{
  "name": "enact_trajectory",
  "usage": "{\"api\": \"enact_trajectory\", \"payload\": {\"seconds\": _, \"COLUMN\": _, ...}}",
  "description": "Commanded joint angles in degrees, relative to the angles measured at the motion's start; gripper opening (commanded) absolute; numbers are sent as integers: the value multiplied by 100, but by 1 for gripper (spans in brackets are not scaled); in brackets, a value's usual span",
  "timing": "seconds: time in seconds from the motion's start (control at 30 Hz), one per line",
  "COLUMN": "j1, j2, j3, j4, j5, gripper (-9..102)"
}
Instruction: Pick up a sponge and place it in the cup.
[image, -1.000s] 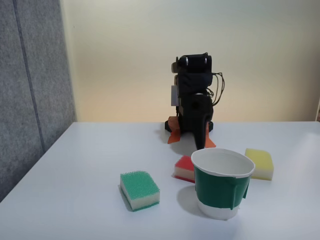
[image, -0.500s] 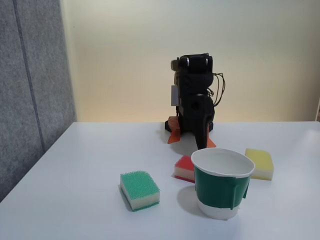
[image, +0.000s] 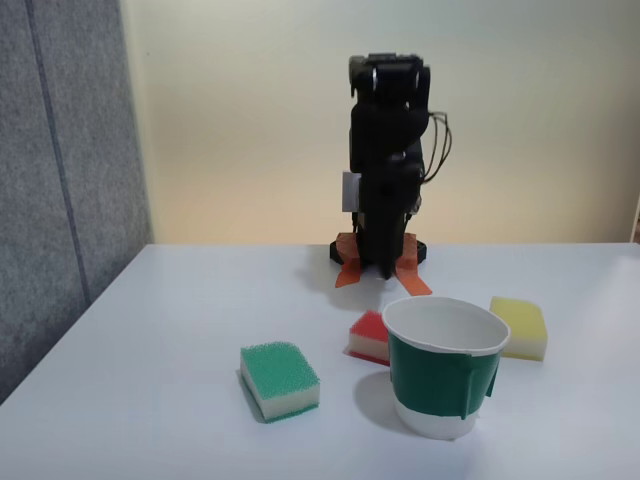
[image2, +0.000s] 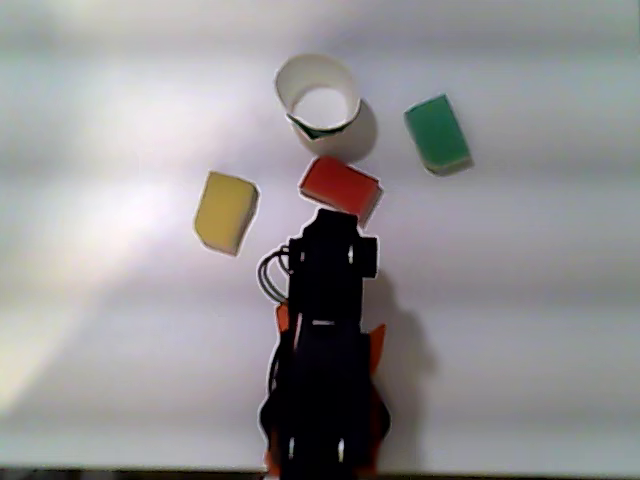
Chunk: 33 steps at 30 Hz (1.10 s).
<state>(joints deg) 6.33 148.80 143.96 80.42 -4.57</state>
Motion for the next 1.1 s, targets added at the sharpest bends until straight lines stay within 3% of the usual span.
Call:
{"api": "enact_trajectory", "payload": {"seconds": 0.0, "j1": 141, "j2": -527, "j3": -949, "j4": 255, "j5": -334, "gripper": 0}}
{"api": "enact_trajectory", "payload": {"seconds": 0.3, "j1": 378, "j2": -2338, "j3": -2962, "j4": 562, "j5": -1424, "gripper": 0}}
{"api": "enact_trajectory", "payload": {"seconds": 0.57, "j1": 343, "j2": -3779, "j3": -4395, "j4": 729, "j5": -1758, "gripper": 0}}
{"api": "enact_trajectory", "payload": {"seconds": 1.07, "j1": 211, "j2": -5168, "j3": -4913, "j4": 519, "j5": -2180, "gripper": 0}}
